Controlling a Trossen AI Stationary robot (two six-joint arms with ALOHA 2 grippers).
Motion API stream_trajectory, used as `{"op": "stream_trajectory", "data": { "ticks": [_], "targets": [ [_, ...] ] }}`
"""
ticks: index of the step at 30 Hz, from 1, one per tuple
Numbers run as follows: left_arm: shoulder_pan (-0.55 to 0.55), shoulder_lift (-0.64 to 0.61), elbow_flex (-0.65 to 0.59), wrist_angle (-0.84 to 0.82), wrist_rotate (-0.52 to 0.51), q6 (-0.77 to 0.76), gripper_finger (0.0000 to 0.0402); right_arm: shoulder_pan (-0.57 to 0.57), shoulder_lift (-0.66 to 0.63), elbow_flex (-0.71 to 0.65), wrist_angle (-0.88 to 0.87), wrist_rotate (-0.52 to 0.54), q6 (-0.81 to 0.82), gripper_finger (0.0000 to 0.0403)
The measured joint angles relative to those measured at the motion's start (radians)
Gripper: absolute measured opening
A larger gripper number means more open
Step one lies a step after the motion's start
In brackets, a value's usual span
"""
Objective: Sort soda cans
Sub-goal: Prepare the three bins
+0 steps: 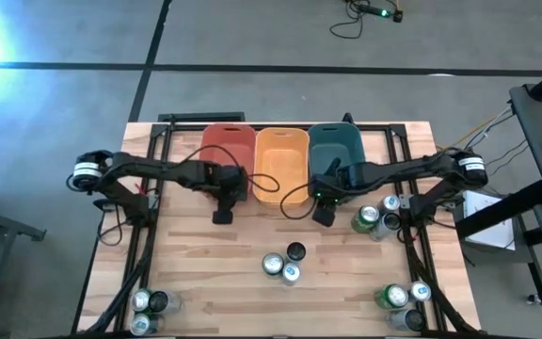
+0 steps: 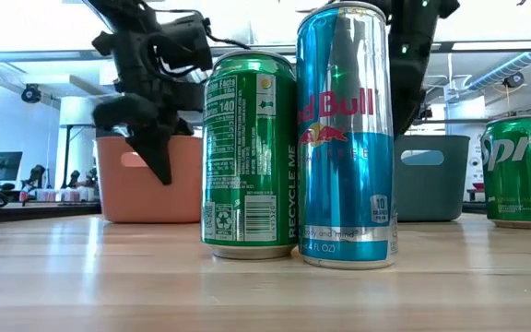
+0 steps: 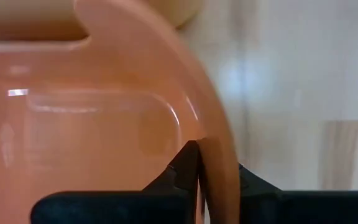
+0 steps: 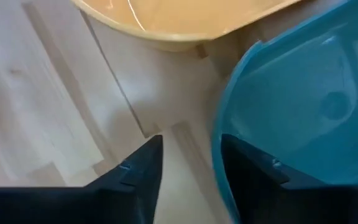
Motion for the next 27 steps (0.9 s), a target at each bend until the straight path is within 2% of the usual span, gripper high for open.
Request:
{"op": "stream_trajectory", "data": {
  "ticks": [8,9,17,27],
  "targets": [
    [0.009,-0.034,-0.002,-0.006,0.074,-0.088,0.0001,-0.01,0.011,0.003,-0.001,-0.041,-0.004,0.0024],
    [0.009,-0.034,-0.002,-0.003,0.077,-0.103,0.0001,-0.01,0.011,0.003,0.0,-0.043,-0.006,0.0018],
    [0.005,-0.037,-0.002,-0.002,0.083,-0.165,0.0001,-0.006,0.01,0.006,-0.013,-0.061,-0.029,0.0018],
    [-0.032,-0.056,-0.004,-0.004,0.114,-0.222,0.0001,-0.006,0.007,0.006,-0.011,-0.097,-0.185,0.0072]
  ]
}}
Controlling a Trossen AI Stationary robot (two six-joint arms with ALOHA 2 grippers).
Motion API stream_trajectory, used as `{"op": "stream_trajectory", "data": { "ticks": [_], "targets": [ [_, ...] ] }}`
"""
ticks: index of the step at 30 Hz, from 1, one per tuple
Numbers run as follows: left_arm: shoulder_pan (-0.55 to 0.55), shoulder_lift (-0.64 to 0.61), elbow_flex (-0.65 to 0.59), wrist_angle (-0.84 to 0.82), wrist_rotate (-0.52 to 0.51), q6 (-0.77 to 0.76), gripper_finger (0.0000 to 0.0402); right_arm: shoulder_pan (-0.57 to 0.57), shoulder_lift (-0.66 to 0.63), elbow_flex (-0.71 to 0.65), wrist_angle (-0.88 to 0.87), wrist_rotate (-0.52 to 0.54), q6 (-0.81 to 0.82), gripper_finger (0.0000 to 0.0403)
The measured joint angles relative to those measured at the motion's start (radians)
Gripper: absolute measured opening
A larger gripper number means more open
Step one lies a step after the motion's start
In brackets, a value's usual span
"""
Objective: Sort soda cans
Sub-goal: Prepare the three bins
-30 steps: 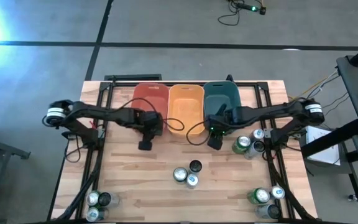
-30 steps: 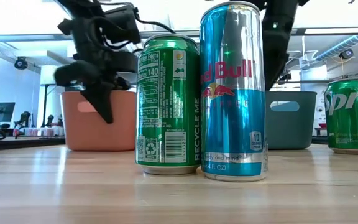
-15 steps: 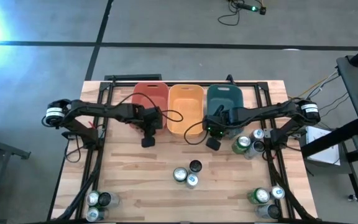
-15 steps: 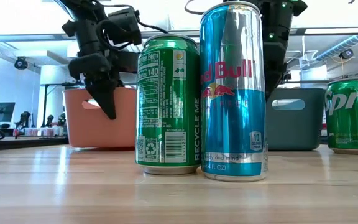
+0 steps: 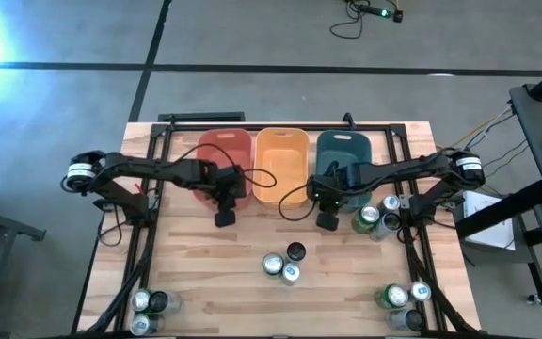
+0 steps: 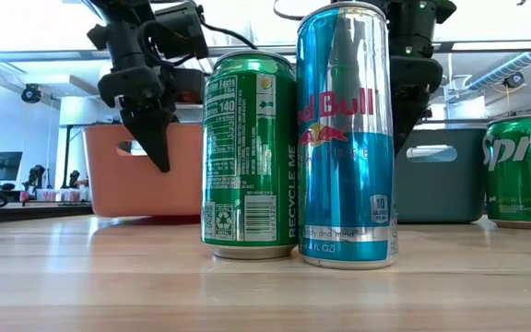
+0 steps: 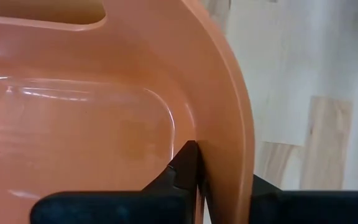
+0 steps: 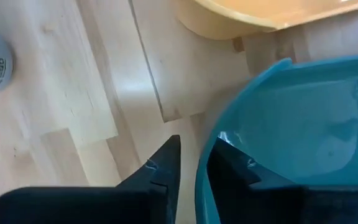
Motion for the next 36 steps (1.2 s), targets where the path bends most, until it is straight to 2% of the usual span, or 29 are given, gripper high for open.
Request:
{"op": "stream_trajectory", "data": {
  "ticks": [6,9,14,18,29,36],
  "targets": [
    [-0.004,-0.018,0.0,-0.007,0.017,0.025,0.0001,0.0,0.0,0.0,0.0,-0.024,-0.086,0.0104],
    [-0.004,-0.027,0.0,-0.05,0.018,0.064,0.0003,0.0,0.0,0.0,-0.013,-0.025,-0.13,0.0107],
    [-0.004,-0.045,-0.001,-0.127,-0.002,0.091,0.0017,0.0,0.0,0.0,-0.057,-0.024,-0.182,0.0065],
    [-0.004,-0.052,-0.001,-0.062,-0.004,0.002,0.0032,0.001,0.0,0.001,-0.046,-0.023,-0.187,0.0017],
    [-0.004,-0.05,-0.002,-0.04,0.021,-0.017,0.0019,0.003,0.0,0.023,-0.114,-0.016,-0.28,0.0013],
    [-0.004,-0.051,-0.004,-0.05,-0.006,-0.05,0.0039,0.002,0.001,0.023,-0.122,-0.008,-0.314,0.0013]
  ]
}}
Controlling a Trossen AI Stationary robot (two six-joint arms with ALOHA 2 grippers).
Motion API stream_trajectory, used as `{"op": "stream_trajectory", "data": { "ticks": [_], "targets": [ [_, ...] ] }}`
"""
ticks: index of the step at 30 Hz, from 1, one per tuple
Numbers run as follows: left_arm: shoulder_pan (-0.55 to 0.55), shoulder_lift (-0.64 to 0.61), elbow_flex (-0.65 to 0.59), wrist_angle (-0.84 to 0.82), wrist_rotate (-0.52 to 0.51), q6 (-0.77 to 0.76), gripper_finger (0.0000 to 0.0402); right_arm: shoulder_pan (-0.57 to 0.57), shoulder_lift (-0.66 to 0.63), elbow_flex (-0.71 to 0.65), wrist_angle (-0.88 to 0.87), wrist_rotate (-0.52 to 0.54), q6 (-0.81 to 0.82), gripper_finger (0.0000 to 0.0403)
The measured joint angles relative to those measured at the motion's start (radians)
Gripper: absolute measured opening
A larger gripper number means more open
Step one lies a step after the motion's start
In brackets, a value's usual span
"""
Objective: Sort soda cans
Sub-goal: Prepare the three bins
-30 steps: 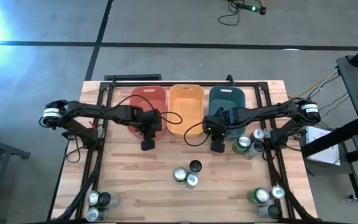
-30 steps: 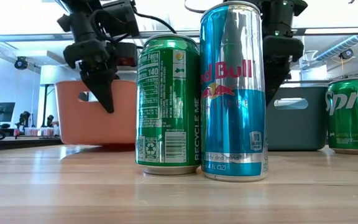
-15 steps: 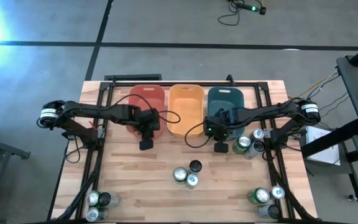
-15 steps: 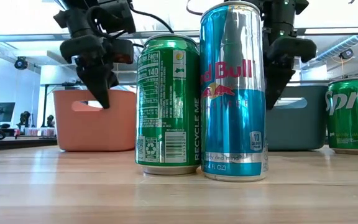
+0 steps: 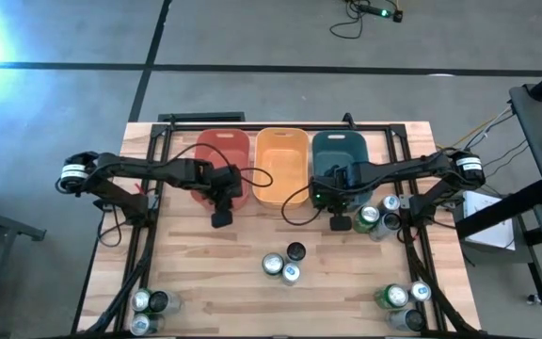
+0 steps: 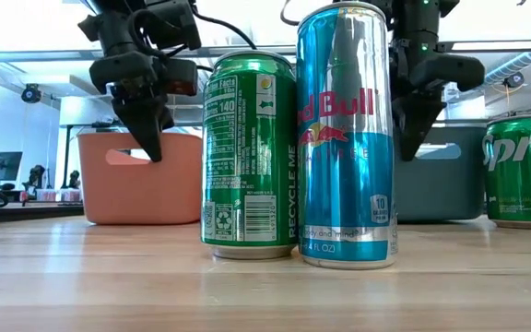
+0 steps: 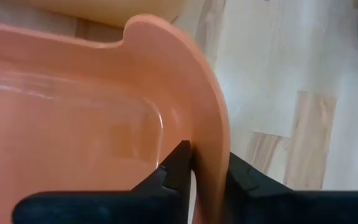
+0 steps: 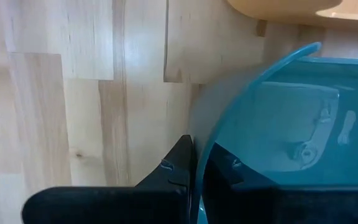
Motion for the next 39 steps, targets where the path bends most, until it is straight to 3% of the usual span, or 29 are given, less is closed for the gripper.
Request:
{"op": "stream_trajectory", "data": {
  "ticks": [8,13,24,39],
  "targets": [
    [0.0,0.0,0.0,0.002,0.004,-0.009,0.0086,0.0,0.0,0.0,-0.003,0.003,-0.003,0.0013],
    [0.0,0.0,-0.001,0.006,0.078,-0.023,0.0105,0.0,0.0,0.0,-0.003,0.025,0.02,0.0013],
    [0.0,0.0,-0.002,0.015,0.023,-0.055,0.0126,0.003,-0.02,0.027,-0.009,0.029,0.013,0.0019],
    [0.001,0.0,0.059,-0.01,0.02,-0.071,0.0186,0.027,-0.143,0.181,-0.152,0.057,0.062,0.0208]
  ]
}}
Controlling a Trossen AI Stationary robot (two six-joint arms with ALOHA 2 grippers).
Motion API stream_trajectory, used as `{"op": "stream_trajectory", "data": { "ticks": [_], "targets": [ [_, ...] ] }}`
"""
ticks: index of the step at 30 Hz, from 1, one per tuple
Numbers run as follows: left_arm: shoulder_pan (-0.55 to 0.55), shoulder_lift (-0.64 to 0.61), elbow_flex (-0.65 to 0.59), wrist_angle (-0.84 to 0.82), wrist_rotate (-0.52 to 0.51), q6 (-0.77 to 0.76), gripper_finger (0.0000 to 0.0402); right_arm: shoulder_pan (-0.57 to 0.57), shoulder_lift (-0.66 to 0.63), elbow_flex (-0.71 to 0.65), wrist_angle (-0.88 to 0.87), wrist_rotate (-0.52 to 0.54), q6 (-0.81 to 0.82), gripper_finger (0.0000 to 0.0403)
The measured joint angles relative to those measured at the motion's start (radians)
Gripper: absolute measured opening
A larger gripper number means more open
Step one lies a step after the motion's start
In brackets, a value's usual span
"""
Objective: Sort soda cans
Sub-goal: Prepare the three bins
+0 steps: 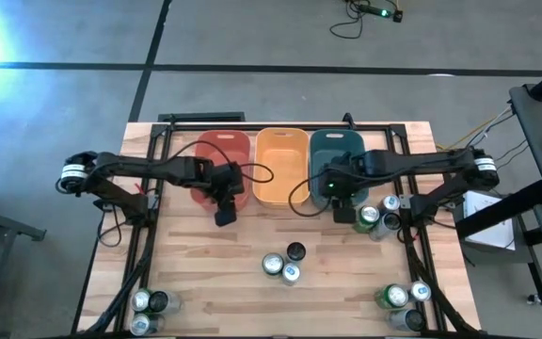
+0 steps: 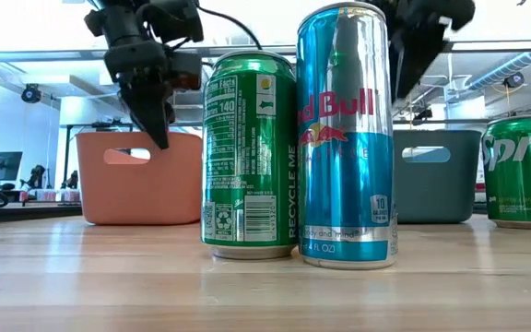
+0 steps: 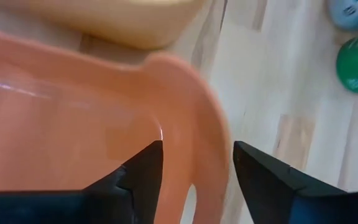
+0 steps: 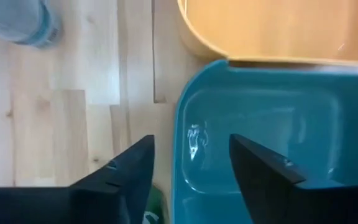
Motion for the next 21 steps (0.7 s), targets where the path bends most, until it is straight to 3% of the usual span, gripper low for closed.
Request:
{"op": "stream_trajectory", "data": {
  "ticks": [6,13,17,21],
  "targets": [
    [-0.002,0.0,0.158,-0.143,0.009,0.012,0.0219,0.022,-0.064,-0.014,-0.003,0.042,0.036,0.0244],
    [-0.003,-0.013,0.415,-0.449,0.032,0.008,0.023,-0.032,-0.065,-0.156,0.114,0.096,0.078,0.0238],
    [-0.003,-0.089,0.436,-0.494,0.007,-0.05,0.0223,-0.082,-0.027,-0.23,0.227,0.123,0.043,0.0231],
    [-0.004,-0.194,0.377,-0.481,-0.004,-0.12,0.0216,-0.103,0.029,-0.248,0.231,0.119,0.002,0.0228]
  ]
}}
